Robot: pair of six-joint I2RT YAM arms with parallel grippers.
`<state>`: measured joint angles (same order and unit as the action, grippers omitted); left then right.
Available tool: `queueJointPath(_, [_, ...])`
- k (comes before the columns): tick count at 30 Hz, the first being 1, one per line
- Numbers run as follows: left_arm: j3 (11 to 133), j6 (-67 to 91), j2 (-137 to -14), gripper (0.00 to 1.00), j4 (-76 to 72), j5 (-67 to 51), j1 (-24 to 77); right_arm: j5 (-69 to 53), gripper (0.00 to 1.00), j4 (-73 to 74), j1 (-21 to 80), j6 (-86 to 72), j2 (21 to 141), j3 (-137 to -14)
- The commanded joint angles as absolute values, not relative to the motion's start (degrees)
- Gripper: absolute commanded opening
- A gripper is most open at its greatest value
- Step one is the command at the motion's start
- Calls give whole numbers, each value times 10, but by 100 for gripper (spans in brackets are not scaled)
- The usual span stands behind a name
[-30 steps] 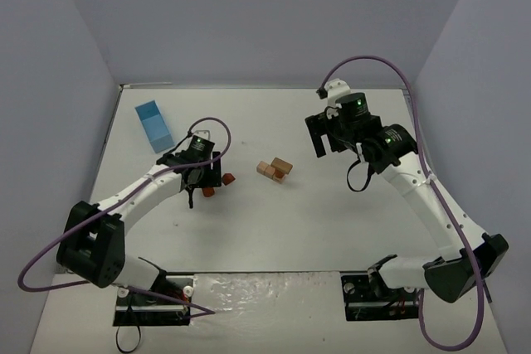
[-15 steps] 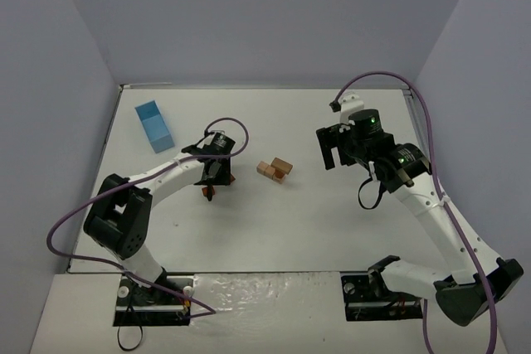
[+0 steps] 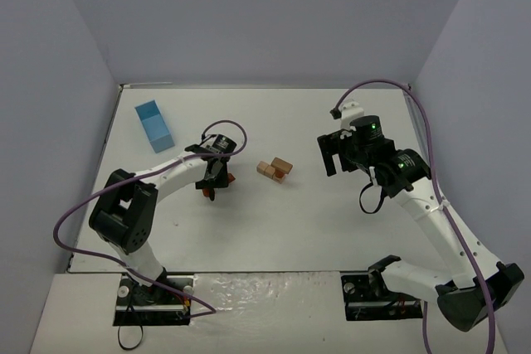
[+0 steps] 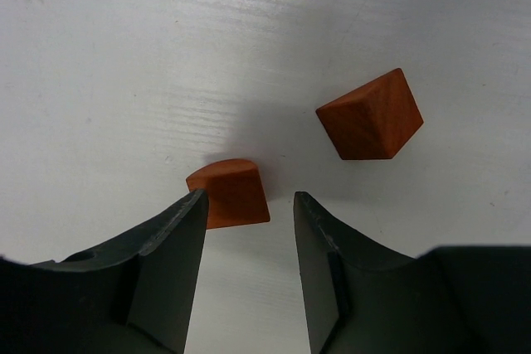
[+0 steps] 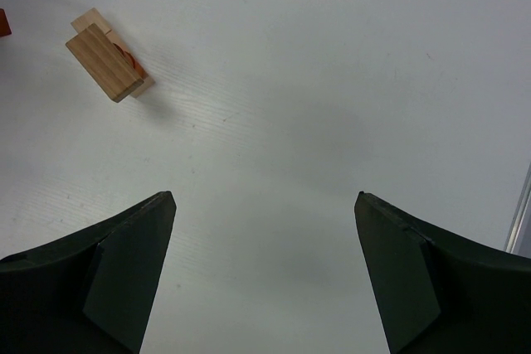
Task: Build the wood block tower
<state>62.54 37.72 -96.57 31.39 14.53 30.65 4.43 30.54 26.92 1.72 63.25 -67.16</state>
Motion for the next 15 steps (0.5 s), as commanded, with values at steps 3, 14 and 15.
queueJointPath(3, [626, 408, -970, 42, 323, 157, 309, 31, 87, 269, 265, 24, 613, -661])
queueJointPath(14, [618, 419, -983, 41, 319, 153, 309, 27, 87, 265, 265, 20, 605, -649])
queueJointPath(15, [617, 419, -983, 39, 319, 152, 309, 27, 87, 265, 265, 20, 605, -649])
